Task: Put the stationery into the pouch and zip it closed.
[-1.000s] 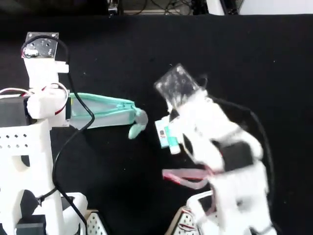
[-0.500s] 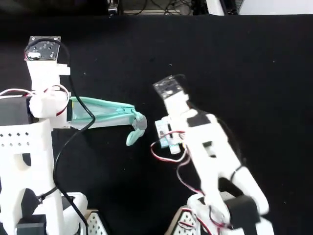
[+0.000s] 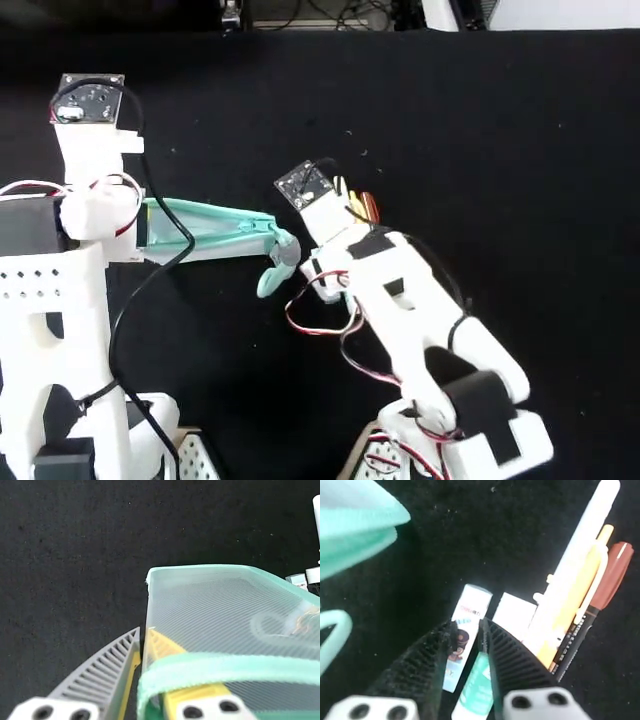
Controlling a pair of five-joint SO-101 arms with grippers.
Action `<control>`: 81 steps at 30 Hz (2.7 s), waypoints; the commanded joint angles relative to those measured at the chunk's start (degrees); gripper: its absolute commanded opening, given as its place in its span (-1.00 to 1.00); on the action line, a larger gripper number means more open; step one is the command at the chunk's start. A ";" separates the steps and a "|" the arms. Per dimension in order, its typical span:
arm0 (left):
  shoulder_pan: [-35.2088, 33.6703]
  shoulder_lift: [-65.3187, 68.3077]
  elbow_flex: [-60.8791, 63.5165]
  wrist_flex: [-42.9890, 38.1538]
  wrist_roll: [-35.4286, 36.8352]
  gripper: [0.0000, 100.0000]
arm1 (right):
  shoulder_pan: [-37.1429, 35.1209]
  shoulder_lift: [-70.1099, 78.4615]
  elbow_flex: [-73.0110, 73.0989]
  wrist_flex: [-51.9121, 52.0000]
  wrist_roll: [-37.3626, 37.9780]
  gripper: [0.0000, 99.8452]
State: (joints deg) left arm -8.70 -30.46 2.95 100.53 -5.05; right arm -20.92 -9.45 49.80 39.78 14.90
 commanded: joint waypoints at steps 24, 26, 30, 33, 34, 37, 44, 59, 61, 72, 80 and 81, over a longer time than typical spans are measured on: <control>0.04 -0.53 0.22 0.09 -0.53 -0.94 | -3.25 4.53 -4.70 8.79 0.00 -0.77; 0.04 -0.53 0.31 0.09 -0.53 -0.94 | -2.02 4.26 -4.88 8.97 -0.26 -0.99; 0.04 -0.53 1.54 0.09 -0.62 -0.94 | 2.55 -1.01 -3.21 11.52 0.09 -0.97; 0.04 -0.53 1.80 0.09 -0.62 -0.94 | 3.52 -9.89 1.10 14.95 1.58 -0.98; 0.04 -0.53 1.80 0.09 -0.62 -0.94 | 3.43 -13.32 3.47 16.18 2.11 -0.98; 0.04 -0.53 1.71 0.09 -0.62 -0.94 | 3.69 -24.04 10.95 19.16 4.04 -0.97; 0.04 -0.53 1.71 0.09 -0.62 -0.94 | 3.52 -33.27 18.15 21.27 9.05 -0.69; 0.04 -0.53 1.71 0.09 -0.62 -0.94 | -4.92 -7.78 2.77 20.75 5.89 -0.68; 0.04 -0.53 1.71 0.09 -0.62 -0.94 | -4.92 -6.11 0.75 20.75 5.98 -0.68; 0.04 -0.53 1.71 0.09 -0.62 -0.94 | -4.92 3.30 -1.89 20.57 5.98 -0.88; 0.04 -0.53 1.80 0.09 -0.62 -0.94 | -4.84 -3.38 -1.45 20.75 5.54 -0.98; 0.04 -0.53 1.80 0.09 -0.62 -0.94 | -4.84 -6.02 -1.54 22.42 5.71 -0.98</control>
State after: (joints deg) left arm -8.88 -30.55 4.62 100.35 -5.05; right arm -24.88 -9.45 49.10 60.09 20.97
